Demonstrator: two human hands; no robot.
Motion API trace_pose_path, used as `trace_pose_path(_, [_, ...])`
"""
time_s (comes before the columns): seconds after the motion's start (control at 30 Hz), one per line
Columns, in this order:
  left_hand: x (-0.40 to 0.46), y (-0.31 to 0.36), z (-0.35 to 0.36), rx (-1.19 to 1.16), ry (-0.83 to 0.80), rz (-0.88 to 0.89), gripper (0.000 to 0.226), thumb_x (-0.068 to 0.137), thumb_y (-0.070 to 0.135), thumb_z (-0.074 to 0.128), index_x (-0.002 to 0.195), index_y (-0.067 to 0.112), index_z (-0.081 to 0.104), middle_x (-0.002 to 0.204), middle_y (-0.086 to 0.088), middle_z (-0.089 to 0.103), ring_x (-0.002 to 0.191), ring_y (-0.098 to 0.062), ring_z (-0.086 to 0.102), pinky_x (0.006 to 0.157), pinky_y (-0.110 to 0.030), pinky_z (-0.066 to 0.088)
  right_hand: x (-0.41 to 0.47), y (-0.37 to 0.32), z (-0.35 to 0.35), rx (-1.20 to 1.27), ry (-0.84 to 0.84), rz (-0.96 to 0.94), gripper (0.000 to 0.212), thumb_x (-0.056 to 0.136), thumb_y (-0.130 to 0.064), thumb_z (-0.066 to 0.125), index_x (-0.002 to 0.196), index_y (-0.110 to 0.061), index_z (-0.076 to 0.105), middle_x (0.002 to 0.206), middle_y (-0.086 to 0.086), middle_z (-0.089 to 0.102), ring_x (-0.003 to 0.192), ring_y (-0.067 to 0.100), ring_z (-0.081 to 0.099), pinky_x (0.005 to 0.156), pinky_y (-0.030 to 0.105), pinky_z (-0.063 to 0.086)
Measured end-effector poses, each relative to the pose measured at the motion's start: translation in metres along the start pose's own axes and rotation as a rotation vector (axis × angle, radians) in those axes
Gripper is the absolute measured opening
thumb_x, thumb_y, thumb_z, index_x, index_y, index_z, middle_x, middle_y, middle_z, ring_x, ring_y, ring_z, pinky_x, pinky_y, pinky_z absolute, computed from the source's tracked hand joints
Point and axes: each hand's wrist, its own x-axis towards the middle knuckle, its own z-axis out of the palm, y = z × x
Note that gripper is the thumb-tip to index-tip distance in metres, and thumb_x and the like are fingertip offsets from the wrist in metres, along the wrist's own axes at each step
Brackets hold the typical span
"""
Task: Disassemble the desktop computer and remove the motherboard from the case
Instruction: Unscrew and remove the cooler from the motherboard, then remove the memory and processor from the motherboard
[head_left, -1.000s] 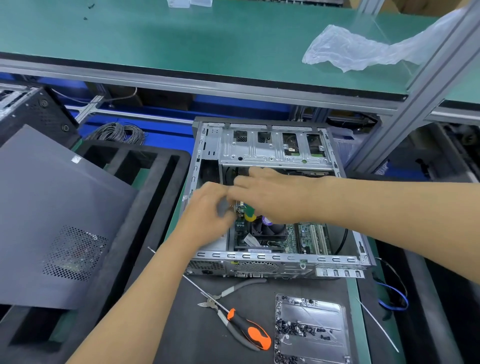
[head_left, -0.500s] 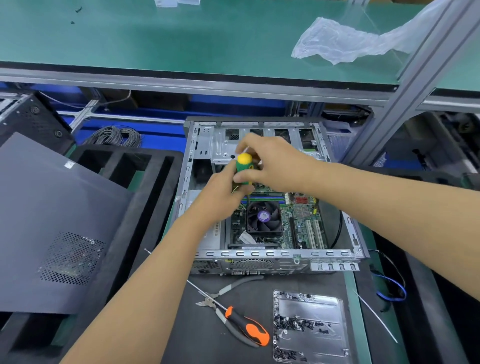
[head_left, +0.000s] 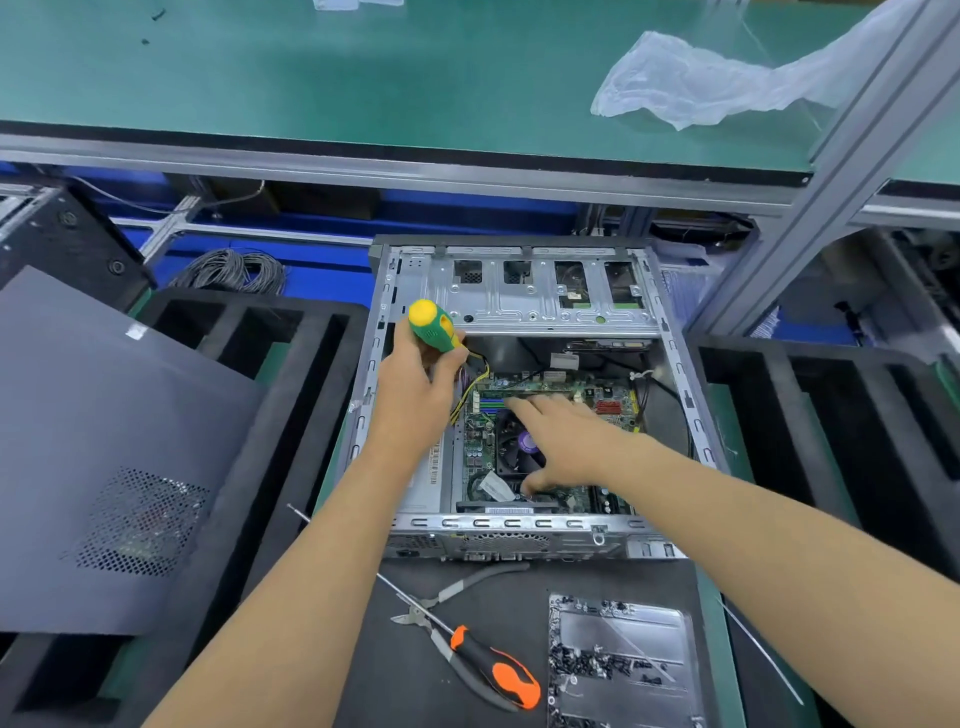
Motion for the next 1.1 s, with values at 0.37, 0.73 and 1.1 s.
trace_pose_path(0.37, [0.002,-0.004,-0.002,-0.02,0.003,-0.014,0.022,0.093,0.027,0.061,0.11,0.028,0.047,0.102,0.009,0.069,0.092,-0.002,0.065,0.08,-0.021,0.051,-0.009,0.017,-0.003,0.026,0.119,0.006,0.104,0.071,-0.053,0.074,0.152,-0.017,0.017,0.139,0.005,0.04,0.126,0.026,0.036,0.104,0.037,0.037])
trace_pose_path(0.73, [0.001,-0.002,-0.003,-0.046,0.019,-0.014,0.024,0.093,0.026,0.062,0.102,0.042,0.046,0.103,0.007,0.069,0.095,-0.005,0.065,0.083,-0.027,0.052,-0.034,0.039,-0.031,0.453,0.115,0.079,0.11,0.065,-0.058,0.081,0.152,-0.023,0.022,0.151,-0.003,0.036,0.134,0.017,0.038,0.102,0.026,0.032])
trace_pose_path(1.1, [0.0,-0.005,-0.002,0.033,-0.018,0.014,0.021,0.093,0.029,0.063,0.106,0.032,0.047,0.094,0.015,0.066,0.086,0.0,0.064,0.074,-0.02,0.049,-0.079,0.038,-0.045,0.76,0.262,0.173,0.098,0.064,-0.062,0.081,0.145,-0.037,0.033,0.12,-0.03,0.047,0.108,-0.005,0.051,0.088,0.011,0.036])
